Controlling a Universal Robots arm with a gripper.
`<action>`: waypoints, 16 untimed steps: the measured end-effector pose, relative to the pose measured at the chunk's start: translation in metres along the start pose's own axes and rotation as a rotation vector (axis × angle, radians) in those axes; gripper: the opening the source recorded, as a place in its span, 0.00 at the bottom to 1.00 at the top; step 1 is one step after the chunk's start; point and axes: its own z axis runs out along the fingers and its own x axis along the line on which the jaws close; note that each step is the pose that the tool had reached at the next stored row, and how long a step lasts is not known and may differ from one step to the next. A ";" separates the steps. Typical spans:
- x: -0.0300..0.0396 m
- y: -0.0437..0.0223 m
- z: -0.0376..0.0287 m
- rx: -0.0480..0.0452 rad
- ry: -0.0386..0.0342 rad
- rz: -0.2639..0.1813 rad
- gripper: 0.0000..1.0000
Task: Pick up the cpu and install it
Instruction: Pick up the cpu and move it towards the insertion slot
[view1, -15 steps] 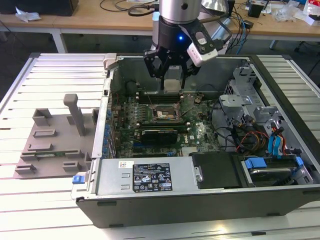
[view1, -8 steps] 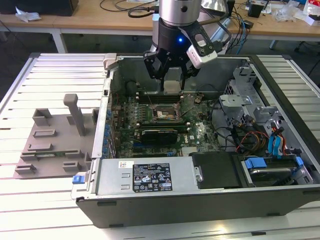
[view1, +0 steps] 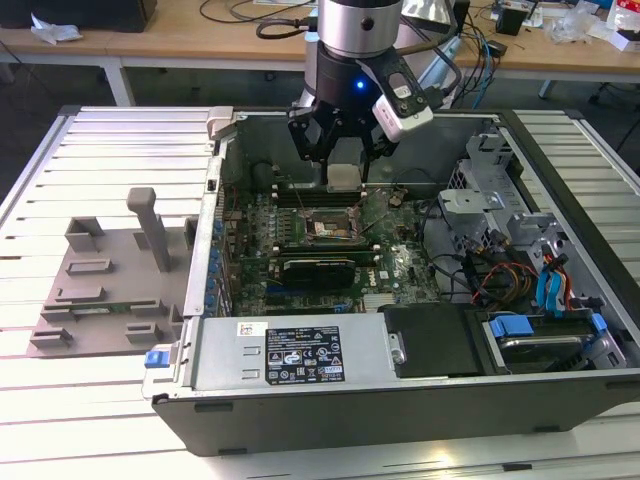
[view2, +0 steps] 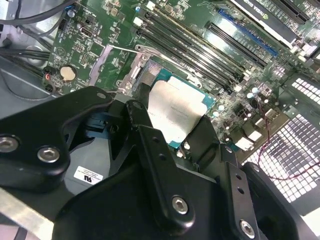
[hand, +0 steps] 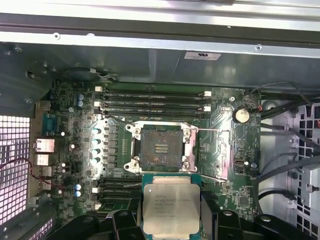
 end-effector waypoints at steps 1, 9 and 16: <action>0.0000 0.0000 0.0004 0.0001 0.0000 0.000 0.55; 0.0002 -0.0002 0.0052 0.0001 0.0001 0.000 0.55; 0.0003 -0.0002 0.0070 0.0001 0.0001 0.000 0.55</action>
